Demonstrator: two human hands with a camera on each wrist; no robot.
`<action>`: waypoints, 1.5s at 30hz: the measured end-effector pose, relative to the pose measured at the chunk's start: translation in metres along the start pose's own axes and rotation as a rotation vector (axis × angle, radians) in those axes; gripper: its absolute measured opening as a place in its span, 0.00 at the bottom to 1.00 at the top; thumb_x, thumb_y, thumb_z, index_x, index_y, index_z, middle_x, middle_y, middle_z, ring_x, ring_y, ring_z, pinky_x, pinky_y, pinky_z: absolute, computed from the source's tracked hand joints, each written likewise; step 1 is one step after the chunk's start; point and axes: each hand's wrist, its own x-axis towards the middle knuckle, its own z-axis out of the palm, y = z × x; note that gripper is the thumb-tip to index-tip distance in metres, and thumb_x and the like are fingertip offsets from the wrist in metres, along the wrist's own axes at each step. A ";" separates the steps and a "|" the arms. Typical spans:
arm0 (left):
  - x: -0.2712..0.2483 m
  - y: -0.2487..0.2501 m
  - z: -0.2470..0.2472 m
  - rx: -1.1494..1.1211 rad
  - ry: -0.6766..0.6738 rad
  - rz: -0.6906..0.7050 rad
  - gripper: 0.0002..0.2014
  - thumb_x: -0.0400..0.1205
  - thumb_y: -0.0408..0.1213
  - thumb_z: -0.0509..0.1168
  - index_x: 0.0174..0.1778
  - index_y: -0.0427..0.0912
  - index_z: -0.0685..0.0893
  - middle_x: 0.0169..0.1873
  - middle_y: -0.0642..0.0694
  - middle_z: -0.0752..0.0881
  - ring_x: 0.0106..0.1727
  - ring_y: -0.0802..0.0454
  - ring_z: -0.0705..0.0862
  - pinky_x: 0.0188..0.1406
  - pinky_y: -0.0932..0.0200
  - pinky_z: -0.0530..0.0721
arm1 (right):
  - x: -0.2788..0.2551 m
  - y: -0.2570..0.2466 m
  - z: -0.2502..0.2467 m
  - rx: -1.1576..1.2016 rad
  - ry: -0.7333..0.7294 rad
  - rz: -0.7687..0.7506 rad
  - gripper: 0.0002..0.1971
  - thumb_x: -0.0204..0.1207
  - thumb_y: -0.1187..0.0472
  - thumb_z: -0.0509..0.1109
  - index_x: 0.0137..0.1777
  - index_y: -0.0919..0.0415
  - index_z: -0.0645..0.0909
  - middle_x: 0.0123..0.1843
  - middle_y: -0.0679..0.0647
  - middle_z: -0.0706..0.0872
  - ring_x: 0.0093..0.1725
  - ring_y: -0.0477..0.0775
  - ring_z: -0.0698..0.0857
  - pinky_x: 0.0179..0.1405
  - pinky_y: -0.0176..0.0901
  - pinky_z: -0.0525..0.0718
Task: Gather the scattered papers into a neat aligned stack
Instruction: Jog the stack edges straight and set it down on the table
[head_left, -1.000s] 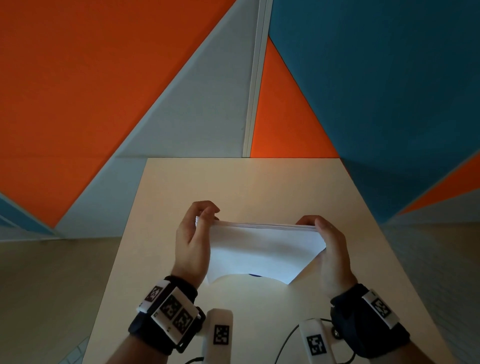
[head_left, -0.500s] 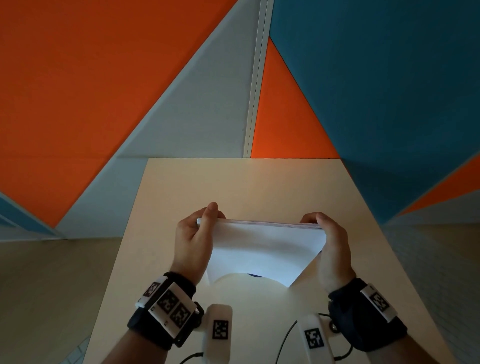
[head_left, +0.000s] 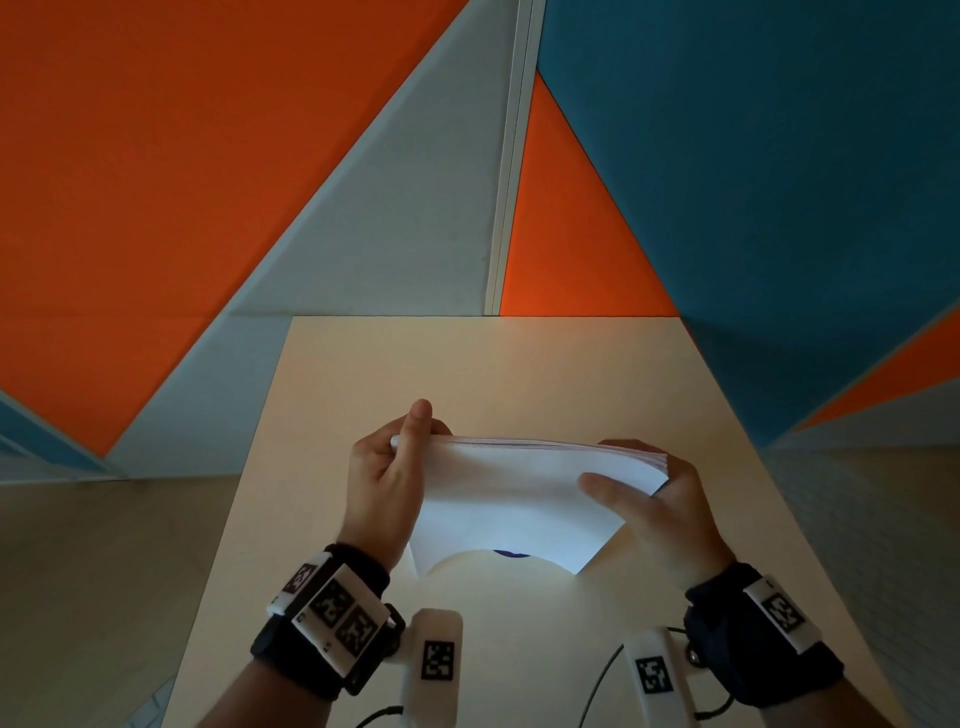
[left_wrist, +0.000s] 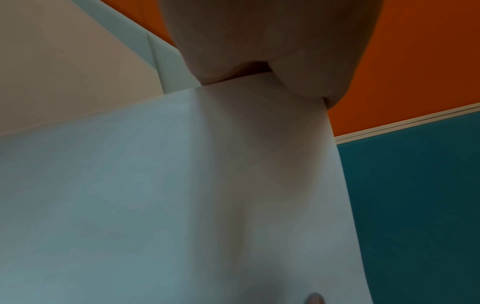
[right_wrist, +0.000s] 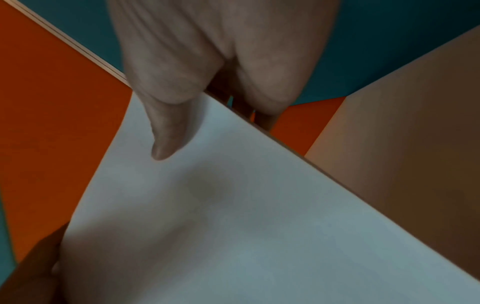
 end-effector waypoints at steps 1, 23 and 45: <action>0.001 -0.002 -0.002 0.012 -0.021 0.031 0.24 0.84 0.52 0.58 0.28 0.43 0.86 0.26 0.53 0.84 0.29 0.58 0.80 0.29 0.69 0.76 | 0.001 -0.001 -0.001 -0.012 -0.016 0.008 0.10 0.68 0.74 0.79 0.48 0.65 0.89 0.45 0.57 0.94 0.47 0.56 0.92 0.43 0.39 0.88; 0.002 -0.079 -0.038 0.397 -0.389 -0.398 0.12 0.65 0.52 0.75 0.40 0.52 0.89 0.44 0.45 0.93 0.49 0.46 0.90 0.56 0.39 0.86 | 0.007 0.070 0.003 -0.228 -0.126 0.277 0.15 0.72 0.69 0.79 0.49 0.48 0.85 0.51 0.50 0.93 0.56 0.56 0.91 0.53 0.57 0.88; -0.028 -0.137 -0.058 0.633 -0.300 -0.419 0.03 0.78 0.37 0.71 0.43 0.44 0.91 0.32 0.52 0.91 0.37 0.50 0.86 0.42 0.53 0.83 | -0.010 0.120 -0.008 -0.388 -0.101 0.329 0.24 0.76 0.68 0.76 0.22 0.51 0.73 0.17 0.41 0.77 0.23 0.35 0.78 0.33 0.35 0.72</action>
